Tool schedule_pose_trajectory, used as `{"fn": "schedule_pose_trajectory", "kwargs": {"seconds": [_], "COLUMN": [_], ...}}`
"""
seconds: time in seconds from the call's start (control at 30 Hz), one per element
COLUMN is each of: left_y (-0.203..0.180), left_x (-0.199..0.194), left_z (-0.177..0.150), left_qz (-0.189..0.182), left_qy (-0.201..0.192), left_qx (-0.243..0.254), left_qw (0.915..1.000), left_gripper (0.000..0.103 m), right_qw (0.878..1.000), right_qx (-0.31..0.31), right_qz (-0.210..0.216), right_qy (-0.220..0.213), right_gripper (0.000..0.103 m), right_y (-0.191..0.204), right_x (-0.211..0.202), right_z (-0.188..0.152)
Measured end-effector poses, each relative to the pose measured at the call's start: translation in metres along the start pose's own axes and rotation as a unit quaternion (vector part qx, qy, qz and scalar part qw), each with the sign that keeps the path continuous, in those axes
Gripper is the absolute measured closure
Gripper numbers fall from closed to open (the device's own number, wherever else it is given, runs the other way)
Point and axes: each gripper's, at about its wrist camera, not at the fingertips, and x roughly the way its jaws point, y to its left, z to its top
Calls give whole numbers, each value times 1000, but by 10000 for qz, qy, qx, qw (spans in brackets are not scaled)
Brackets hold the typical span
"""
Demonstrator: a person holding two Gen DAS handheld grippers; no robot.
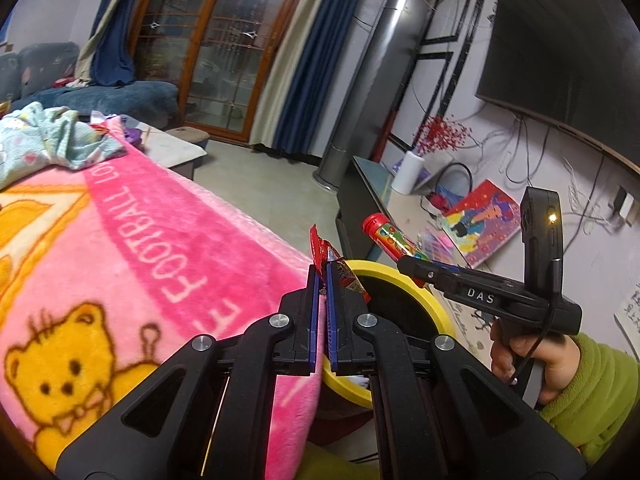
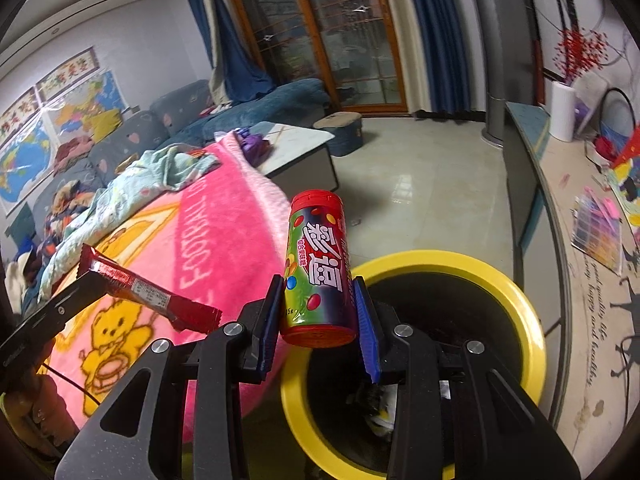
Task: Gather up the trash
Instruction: 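Carry the red wrapper and candy tube over the bin, then open both grippers to drop the red wrapper and candy tube into the bin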
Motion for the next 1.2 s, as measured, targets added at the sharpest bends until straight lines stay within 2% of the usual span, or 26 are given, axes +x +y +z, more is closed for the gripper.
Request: {"fn": "schedule_pose_trajectory", "kwargs": {"seconds": [0.57,0.83,1.2], "left_y": [-48,-64,-84], "left_x": [26,42,68], "left_z": [-11,-18,-30], "left_qz": [-232,-342,-454], "left_qy": [307,516,822], "left_qx": [581,835,1188], "left_qw": [9976,9946,9885], "left_gripper": [102,102,102], "right_qw": [9980,9969,9954], "right_qx": [249,362,530], "right_qz": [-563,-686,-790], "right_qy": [-111,-126,74], "right_gripper": [70,70,70], "right_y": [-51,-69,-91], "right_x": [-17,-21,-18], "right_z": [-22,-27,-42]}}
